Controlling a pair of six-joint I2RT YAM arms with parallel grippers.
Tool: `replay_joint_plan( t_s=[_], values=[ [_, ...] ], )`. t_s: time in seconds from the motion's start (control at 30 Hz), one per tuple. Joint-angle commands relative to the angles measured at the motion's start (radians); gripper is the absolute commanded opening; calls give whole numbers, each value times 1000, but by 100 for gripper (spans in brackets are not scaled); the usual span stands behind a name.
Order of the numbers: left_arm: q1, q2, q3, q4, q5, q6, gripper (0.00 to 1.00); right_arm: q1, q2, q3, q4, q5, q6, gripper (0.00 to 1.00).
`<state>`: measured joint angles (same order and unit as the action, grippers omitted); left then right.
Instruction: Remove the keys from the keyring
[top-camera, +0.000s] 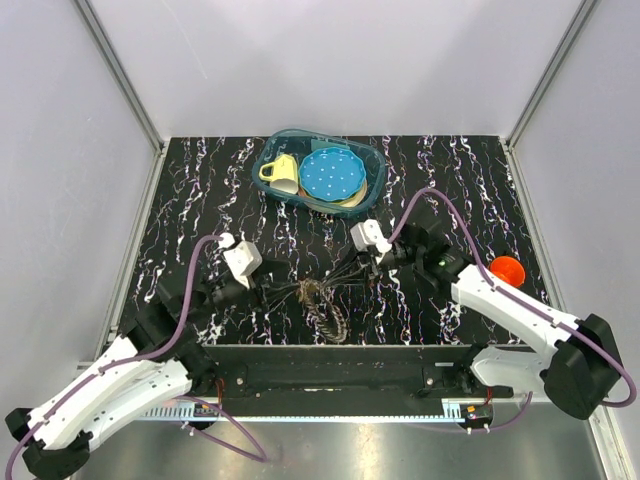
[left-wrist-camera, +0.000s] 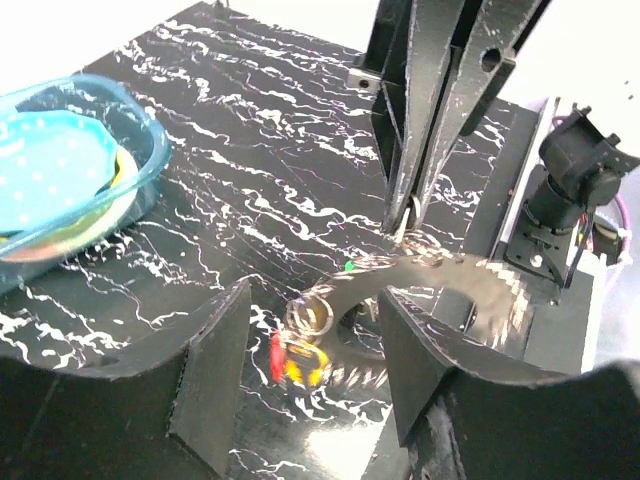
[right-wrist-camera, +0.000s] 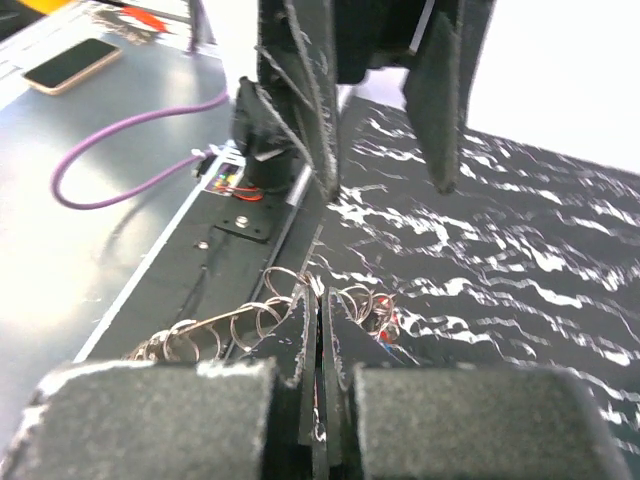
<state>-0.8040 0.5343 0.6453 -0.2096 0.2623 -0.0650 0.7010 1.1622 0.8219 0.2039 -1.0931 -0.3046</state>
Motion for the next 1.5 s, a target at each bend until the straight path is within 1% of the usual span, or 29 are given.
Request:
replay_joint_plan(
  t_s=[0.0,0.07,0.1,0.23,0.4,0.53,0.67,0.87,0.93,1.03,1.07,1.17,1.2,1.27,1.47],
  values=[
    [0,-16,42,-43,121,154,57,-11,31,91,26,-283,-103,0],
    [0,6,51,-45,164,177,57,-11,43,102,22,-330,-119,0],
    [0,16,57,-39,208,177,57,-11,48,114,22,-344,-120,0],
    [0,97,59,21,337,148,56,-12,65,135,20,-405,-129,0],
    [0,154,30,174,460,70,55,-12,73,148,20,-418,-134,0],
    [0,171,16,258,500,2,54,-12,60,137,22,-377,-157,0],
    [-1,188,5,279,506,-25,54,-11,45,114,41,-306,-174,0],
    [0,208,19,223,505,-21,53,-12,25,92,49,-239,-183,0],
    [0,202,19,213,493,-18,54,-12,18,89,63,-173,-168,0],
    [-1,172,24,168,408,-4,53,-12,-2,79,80,-85,-139,0],
    [0,161,21,164,335,-4,54,-11,-7,71,78,-73,-137,0],
    [0,116,16,144,206,-10,54,-12,-30,45,86,-42,-146,0],
    [0,107,16,138,183,-6,54,-12,-33,42,88,-37,-146,0],
    [0,93,14,128,160,-7,52,-11,-35,30,104,-24,-136,0],
    [0,107,27,139,147,-61,45,-12,-53,-39,258,68,-44,0]
  ],
)
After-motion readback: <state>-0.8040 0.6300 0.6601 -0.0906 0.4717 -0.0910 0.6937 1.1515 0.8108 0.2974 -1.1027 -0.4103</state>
